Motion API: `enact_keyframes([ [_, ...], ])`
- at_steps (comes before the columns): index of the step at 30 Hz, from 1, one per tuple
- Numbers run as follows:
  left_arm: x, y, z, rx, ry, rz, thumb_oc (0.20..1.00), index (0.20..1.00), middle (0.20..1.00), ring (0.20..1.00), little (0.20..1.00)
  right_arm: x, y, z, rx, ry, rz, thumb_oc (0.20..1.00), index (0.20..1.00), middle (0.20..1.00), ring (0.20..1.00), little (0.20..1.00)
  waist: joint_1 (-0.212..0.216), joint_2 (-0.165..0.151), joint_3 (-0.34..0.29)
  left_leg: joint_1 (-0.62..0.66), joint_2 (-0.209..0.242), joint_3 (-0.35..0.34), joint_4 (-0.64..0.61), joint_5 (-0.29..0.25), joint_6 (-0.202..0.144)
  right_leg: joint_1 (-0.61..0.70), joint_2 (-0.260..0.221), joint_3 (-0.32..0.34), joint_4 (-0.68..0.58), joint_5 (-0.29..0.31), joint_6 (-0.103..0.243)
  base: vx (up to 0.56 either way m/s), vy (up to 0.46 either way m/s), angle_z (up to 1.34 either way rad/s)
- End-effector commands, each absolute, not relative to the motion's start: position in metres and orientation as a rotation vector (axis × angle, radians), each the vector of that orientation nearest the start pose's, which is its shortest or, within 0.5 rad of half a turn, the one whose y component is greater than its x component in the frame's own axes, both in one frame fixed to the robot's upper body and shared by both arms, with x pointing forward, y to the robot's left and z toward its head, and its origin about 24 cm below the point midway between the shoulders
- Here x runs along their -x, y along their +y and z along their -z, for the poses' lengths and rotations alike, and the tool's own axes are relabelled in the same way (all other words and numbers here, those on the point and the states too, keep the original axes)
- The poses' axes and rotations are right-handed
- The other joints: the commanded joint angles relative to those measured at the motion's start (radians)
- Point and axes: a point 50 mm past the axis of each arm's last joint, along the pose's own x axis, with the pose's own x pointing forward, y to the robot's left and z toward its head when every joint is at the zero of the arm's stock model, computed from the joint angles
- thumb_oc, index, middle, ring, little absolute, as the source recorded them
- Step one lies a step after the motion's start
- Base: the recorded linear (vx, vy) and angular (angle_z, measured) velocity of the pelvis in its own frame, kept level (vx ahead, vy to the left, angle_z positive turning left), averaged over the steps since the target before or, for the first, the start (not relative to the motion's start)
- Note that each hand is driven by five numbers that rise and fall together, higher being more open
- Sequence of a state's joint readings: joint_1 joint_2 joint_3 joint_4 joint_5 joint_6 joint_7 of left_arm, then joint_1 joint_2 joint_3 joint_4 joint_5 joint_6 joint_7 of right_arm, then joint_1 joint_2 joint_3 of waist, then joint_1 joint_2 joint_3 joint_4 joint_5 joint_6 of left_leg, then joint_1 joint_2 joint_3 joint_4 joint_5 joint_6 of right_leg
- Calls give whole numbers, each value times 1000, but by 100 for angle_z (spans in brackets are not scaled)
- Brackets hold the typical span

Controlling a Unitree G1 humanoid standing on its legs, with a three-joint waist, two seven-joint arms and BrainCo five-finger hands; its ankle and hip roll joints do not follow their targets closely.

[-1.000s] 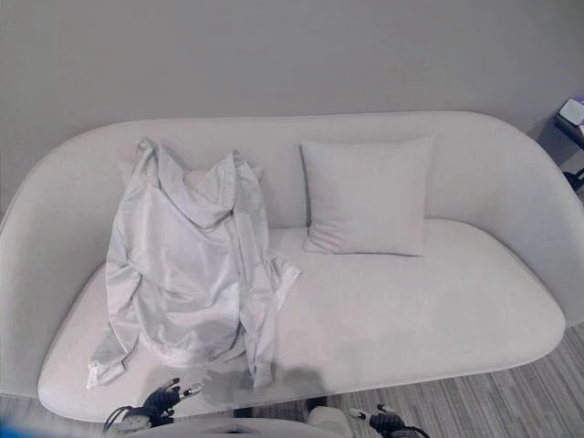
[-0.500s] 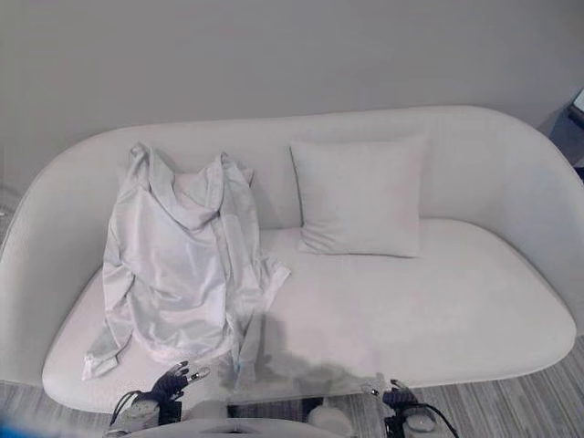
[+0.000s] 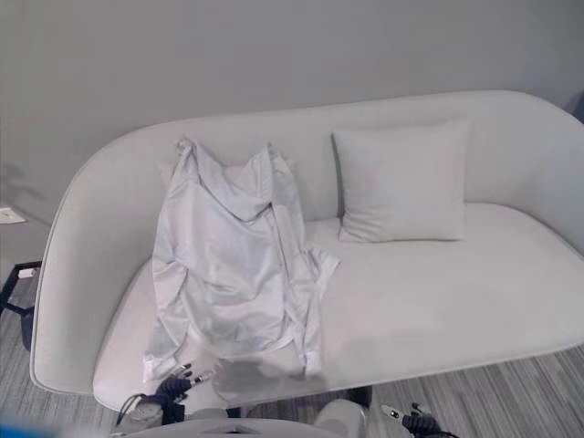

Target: Hang the clothes on the sofa on the clothes rack.

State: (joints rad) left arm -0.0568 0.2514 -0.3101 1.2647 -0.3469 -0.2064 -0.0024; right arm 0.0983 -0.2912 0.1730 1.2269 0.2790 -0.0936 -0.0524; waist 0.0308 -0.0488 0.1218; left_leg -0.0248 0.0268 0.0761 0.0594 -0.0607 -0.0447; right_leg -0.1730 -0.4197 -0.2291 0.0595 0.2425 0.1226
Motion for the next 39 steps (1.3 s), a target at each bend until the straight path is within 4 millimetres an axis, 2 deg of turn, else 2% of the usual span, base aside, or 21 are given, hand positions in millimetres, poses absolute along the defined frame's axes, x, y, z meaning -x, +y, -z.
enact_keyframes([
  [1, -141, 239, 142, -107, 936, -146, 1000, 1000, 1000, 1000, 1000, -117, -245, 149, 198, 1049, 152, 1000, 1000, 1000, 1000, 1000, 1, 25, 55, 16, 87, -51, -147, 89, -38, 94, 60, 57, -40, -6, 84, -44, 446, -75],
  [3, -133, 244, 144, -113, 965, -156, 1000, 1000, 1000, 1000, 1000, -115, -244, 150, 198, 1058, 148, 1000, 1000, 1000, 1000, 1000, 4, 32, 57, 18, 70, -49, -147, 90, -23, 112, 145, 67, -21, -109, 53, 1, 233, -11],
  [4, -130, 245, 145, -116, 980, -158, 1000, 1000, 1000, 1000, 1000, -114, -244, 150, 201, 1064, 145, 1000, 1000, 1000, 1000, 1000, 3, 32, 53, 13, 59, -53, -147, 93, -17, 107, 182, 61, -20, -134, 41, 2, 109, 11],
  [5, -129, 245, 145, -116, 980, -158, 1000, 1000, 1000, 1000, 1000, -114, -244, 150, 201, 1064, 145, 1000, 1000, 1000, 1000, 1000, 3, 33, 54, 15, 60, -53, -147, 92, -18, 109, 183, 61, -19, -135, 41, -20, 75, -1],
  [6, -126, 245, 147, -120, 997, -169, 1000, 1000, 1000, 1000, 1000, -112, -249, 150, 214, 1080, 160, 1000, 1000, 1000, 1000, 1000, 9, 34, 59, -2, 38, -55, -147, 95, -14, 130, 223, 46, -52, -163, 41, -8, 47, -5],
  [7, -127, 242, 147, -127, 997, -147, 1000, 1000, 1000, 1000, 1000, -112, -248, 150, 211, 1073, 159, 1000, 1000, 1000, 1000, 1000, 1, 30, 64, 6, 30, -64, -147, 96, -8, 131, 250, 108, -58, -182, 21, 19, 65, -2],
  [8, -130, 242, 146, -114, 983, -152, 1000, 1000, 1000, 1000, 1000, -109, -250, 151, 205, 1078, 168, 1000, 1000, 1000, 1000, 1000, -5, 25, 68, 8, 19, -74, -144, 96, -4, 128, 274, 193, -69, -184, 24, 42, 33, 21],
  [10, -128, 242, 147, -101, 984, -159, 1000, 1000, 1000, 1000, 1000, -106, -249, 152, 203, 1090, 167, 1000, 1000, 1000, 1000, 1000, -3, 19, 63, 17, 14, -73, -147, 95, -5, 136, 280, 213, -92, -171, 24, 76, -20, 53],
  [12, -128, 237, 148, -76, 975, -164, 1000, 1000, 1000, 1000, 1000, -95, -251, 154, 192, 1118, 188, 1000, 1000, 1000, 1000, 1000, -10, 14, 41, 25, 12, -96, -147, 88, -8, 174, 282, 213, -145, -155, 23, 117, -77, 31],
  [17, -129, 225, 149, -85, 963, -108, 1000, 1000, 1000, 1000, 1000, -96, -250, 152, 179, 1086, 186, 1000, 1000, 1000, 1000, 1000, -32, 17, 17, 48, 31, -101, -147, 82, -17, 201, 283, 189, -147, -173, 25, 49, -70, 12],
  [24, -135, 223, 146, -91, 925, -85, 1000, 1000, 1000, 1000, 1000, -105, -247, 148, 164, 1023, 163, 1000, 1000, 1000, 1000, 1000, -34, 21, 5, 72, 42, -95, -147, 75, -23, 217, 282, 182, -147, -181, 27, 32, -28, 0],
  [28, -145, 228, 135, -110, 833, -81, 1000, 1000, 1000, 1000, 1000, -138, -247, 123, 215, 813, 97, 1000, 1000, 1000, 1000, 1000, -35, 21, -1, 83, 46, -92, -147, 68, -25, 223, 277, 182, -147, -184, 31, 30, -6, -1],
  [29, -145, 228, 135, -110, 834, -81, 1000, 1000, 1000, 1000, 1000, -138, -247, 123, 216, 814, 97, 1000, 1000, 1000, 1000, 1000, -34, 21, -1, 84, 46, -92, -147, 68, -25, 224, 277, 182, -147, -184, 31, 31, 3, -1],
  [31, -156, 235, 125, -127, 764, -93, 1000, 1000, 1000, 1000, 1000, -156, -253, 103, 252, 692, 79, 1000, 1000, 1000, 1000, 1000, -35, 21, -4, 88, 48, -91, -147, 66, -25, 226, 274, 180, -147, -184, 34, 21, 4, 1],
  [32, -166, 242, 115, -137, 704, -117, 1000, 1000, 1000, 1000, 1000, -169, -259, 87, 289, 609, 71, 1000, 1000, 1000, 1000, 1000, -35, 21, -4, 89, 48, -88, -147, 65, -25, 226, 272, 179, -147, -184, 37, 31, 8, 0],
  [33, -170, 244, 111, -141, 683, -120, 1000, 1000, 1000, 1000, 1000, -173, -262, 81, 301, 582, 75, 1000, 1000, 1000, 1000, 1000, -35, 22, -4, 91, 48, -87, -147, 64, -26, 227, 271, 179, -147, -184, 37, 42, 14, -2],
  [34, -189, 255, 90, -167, 566, -146, 1000, 1000, 1000, 1000, 1000, -191, -272, 55, 346, 460, 84, 1000, 1000, 1000, 1000, 1000, -35, 23, -6, 94, 48, -87, -147, 60, -26, 230, 268, 178, -147, -183, 41, 37, 15, 0],
  [35, -204, 263, 72, -194, 481, -157, 1000, 1000, 1000, 1000, 1000, -201, -279, 39, 388, 394, 87, 1000, 1000, 1000, 1000, 1000, -33, 24, -6, 95, 48, -86, -147, 59, -26, 231, 266, 178, -147, -183, 42, 32, 13, 0],
  [36, -204, 263, 72, -194, 481, -157, 1000, 1000, 1000, 1000, 1000, -201, -279, 39, 388, 395, 87, 1000, 1000, 1000, 1000, 1000, -33, 24, -5, 96, 49, -86, -147, 58, -26, 232, 266, 178, -147, -184, 42, 0, 0, 0],
  [37, -224, 274, 42, -250, 348, -168, 1000, 1000, 1000, 1000, 1000, -218, -285, 13, 442, 286, 89, 1000, 1000, 1000, 1000, 1000, -30, 23, -4, 97, 49, -86, -147, 56, -26, 233, 263, 178, -147, -183, 45, 0, 0, 0],
  [39, -251, 286, 4, -347, 203, -186, 1000, 1000, 1000, 1000, 1000, -241, -286, -20, 478, 153, 89, 1000, 1000, 1000, 1000, 1000, -26, 21, -3, 94, 50, -87, -147, 55, -26, 230, 262, 178, -147, -183, 47, 0, 0, 0],
])
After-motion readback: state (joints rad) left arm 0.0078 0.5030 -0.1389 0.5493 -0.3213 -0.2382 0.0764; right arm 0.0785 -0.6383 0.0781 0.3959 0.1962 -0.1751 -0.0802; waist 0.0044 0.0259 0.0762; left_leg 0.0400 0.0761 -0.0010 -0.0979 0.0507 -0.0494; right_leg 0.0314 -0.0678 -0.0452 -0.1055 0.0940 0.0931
